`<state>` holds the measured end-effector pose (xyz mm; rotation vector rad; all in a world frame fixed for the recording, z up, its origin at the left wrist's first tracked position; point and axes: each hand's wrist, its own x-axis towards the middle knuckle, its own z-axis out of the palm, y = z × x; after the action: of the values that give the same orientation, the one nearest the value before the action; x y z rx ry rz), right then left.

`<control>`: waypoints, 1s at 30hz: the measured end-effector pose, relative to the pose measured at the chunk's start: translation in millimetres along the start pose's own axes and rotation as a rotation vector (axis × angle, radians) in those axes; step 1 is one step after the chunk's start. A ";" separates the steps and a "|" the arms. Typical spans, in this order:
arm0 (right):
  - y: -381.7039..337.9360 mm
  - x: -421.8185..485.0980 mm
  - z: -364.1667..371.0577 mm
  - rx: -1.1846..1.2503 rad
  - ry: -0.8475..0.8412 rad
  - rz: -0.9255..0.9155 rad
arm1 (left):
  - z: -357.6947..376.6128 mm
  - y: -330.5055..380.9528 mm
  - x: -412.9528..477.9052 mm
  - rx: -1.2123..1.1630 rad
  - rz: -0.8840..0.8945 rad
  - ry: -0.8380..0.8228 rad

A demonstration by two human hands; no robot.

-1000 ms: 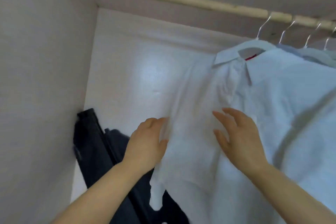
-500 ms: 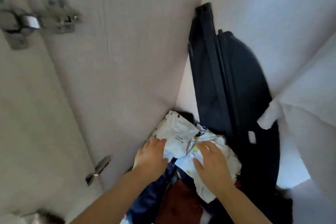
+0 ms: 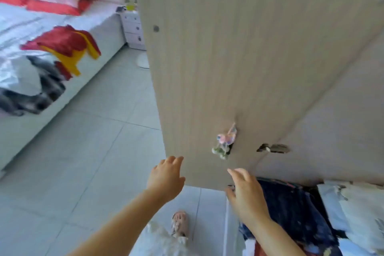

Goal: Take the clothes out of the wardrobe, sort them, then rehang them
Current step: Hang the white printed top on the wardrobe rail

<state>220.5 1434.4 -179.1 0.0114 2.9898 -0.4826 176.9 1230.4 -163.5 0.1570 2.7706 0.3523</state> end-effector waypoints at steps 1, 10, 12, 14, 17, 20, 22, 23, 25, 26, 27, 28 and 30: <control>-21.4 8.7 6.6 0.007 -0.019 -0.064 | -5.2 -23.0 -8.7 -0.019 -0.066 0.021; -225.0 85.8 57.4 -0.038 -0.206 -0.563 | -42.8 -203.0 -56.6 -0.193 -0.477 0.190; -272.4 103.4 69.8 -0.064 -0.232 -0.622 | -53.2 -243.6 -56.7 -0.220 -0.522 0.211; -317.4 122.8 80.3 -0.083 -0.241 -0.674 | -65.4 -284.4 -53.8 -0.236 -0.558 0.232; -379.3 149.4 93.9 -0.126 -0.264 -0.739 | -84.5 -341.7 -49.8 -0.264 -0.609 0.265; -433.6 176.2 105.2 -0.148 -0.275 -0.787 | -102.3 -392.1 -45.2 -0.295 -0.665 0.304; -465.0 194.9 112.0 -0.156 -0.281 -0.796 | -112.9 -420.6 -39.7 -0.312 -0.699 0.319; -480.0 205.0 115.5 -0.163 -0.286 -0.798 | -118.0 -434.6 -35.4 -0.316 -0.712 0.324; -507.7 227.1 123.6 -0.167 -0.295 -0.806 | -128.4 -461.9 -24.7 -0.326 -0.733 0.325; -522.0 239.5 128.1 -0.165 -0.302 -0.811 | -134.0 -476.4 -18.0 -0.329 -0.745 0.323; -536.4 252.4 132.6 -0.166 -0.311 -0.813 | -139.9 -491.1 -10.1 -0.329 -0.756 0.321; -550.9 266.3 137.3 -0.165 -0.317 -0.816 | -146.2 -506.0 -0.9 -0.329 -0.767 0.321; -580.3 297.0 148.9 -0.162 -0.321 -0.827 | -161.5 -535.9 20.9 -0.320 -0.784 0.325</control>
<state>-72.8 833.6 -171.2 -1.2127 2.5772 -0.2571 66.1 681.3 -163.1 -1.1091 2.7485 0.6252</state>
